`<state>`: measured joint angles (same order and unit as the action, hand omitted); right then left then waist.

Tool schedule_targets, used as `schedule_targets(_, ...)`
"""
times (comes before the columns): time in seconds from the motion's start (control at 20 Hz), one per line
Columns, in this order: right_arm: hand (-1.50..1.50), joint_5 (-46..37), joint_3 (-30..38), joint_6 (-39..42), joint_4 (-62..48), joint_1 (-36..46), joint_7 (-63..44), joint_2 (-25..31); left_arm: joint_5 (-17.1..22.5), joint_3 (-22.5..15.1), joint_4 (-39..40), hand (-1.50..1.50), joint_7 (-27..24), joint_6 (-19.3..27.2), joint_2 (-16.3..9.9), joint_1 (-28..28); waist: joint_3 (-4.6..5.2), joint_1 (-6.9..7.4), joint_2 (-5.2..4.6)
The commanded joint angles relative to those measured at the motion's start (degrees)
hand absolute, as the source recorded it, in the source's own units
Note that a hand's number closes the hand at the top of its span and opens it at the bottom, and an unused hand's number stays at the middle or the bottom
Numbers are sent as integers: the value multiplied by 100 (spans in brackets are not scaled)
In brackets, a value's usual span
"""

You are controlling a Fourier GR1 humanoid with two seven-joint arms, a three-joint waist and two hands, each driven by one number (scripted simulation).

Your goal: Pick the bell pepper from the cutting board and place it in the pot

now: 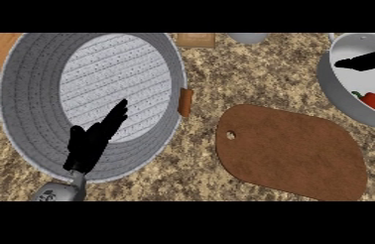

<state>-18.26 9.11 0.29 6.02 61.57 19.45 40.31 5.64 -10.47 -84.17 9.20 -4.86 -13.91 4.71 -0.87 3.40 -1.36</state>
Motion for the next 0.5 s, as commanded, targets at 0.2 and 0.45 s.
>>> schedule_targets(0.2,-150,1182,1258,-234,-14,-218,400,681,138,81,117,0,250,-59,105,214,47,-92,-52)
schedule_targets(0.45,-150,1567,1666,363,-41,-639,767,1237,67,50,0,0,161,-27,118,-37,42,-52,-37)
